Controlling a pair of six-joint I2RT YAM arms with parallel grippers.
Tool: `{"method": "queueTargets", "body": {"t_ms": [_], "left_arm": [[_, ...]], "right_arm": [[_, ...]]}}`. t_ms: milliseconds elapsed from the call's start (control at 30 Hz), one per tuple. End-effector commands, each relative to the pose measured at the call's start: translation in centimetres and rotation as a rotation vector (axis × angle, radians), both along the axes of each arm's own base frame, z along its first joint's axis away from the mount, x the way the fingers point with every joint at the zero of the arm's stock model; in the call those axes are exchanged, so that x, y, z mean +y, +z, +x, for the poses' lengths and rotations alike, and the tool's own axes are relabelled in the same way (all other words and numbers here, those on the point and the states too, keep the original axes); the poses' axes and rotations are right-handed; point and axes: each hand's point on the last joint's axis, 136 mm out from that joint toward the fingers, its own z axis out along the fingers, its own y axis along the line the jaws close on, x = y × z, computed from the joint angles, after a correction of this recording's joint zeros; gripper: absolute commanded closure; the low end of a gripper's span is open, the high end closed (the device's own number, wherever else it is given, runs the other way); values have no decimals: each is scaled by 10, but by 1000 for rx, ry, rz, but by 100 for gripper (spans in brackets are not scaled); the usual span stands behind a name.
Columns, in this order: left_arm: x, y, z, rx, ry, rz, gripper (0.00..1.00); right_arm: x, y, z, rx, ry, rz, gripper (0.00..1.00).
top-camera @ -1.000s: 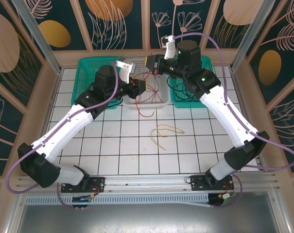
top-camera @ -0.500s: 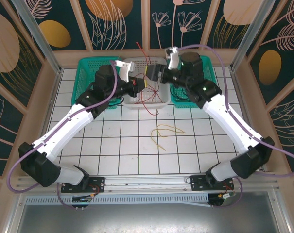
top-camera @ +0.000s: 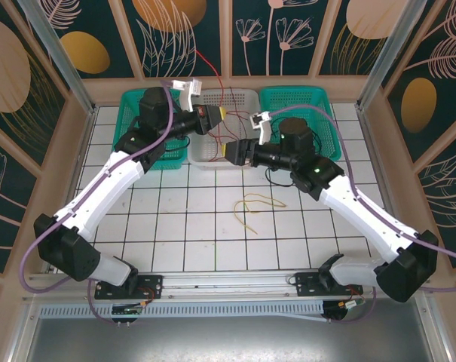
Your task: Untangle the cables
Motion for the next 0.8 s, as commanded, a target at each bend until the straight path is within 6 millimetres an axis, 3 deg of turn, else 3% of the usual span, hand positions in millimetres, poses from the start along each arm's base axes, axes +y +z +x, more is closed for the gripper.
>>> {"method": "queueTargets", "body": {"t_ms": [0, 433, 600, 667, 767], "left_arm": [[-4, 18, -1, -24, -28, -51, 100], [1, 23, 7, -44, 12, -57, 100], [5, 41, -4, -97, 1, -150, 100], [7, 47, -9, -107, -2, -181, 100], [12, 46, -6, -110, 35, -163, 100]], "right_arm": [[9, -2, 7, -44, -8, -55, 37], [-4, -21, 20, -5, -126, -86, 82], [-15, -32, 37, 78, -208, -45, 98], [-16, -37, 45, 125, -239, -28, 96], [-15, -38, 49, 135, -247, -16, 71]]}}
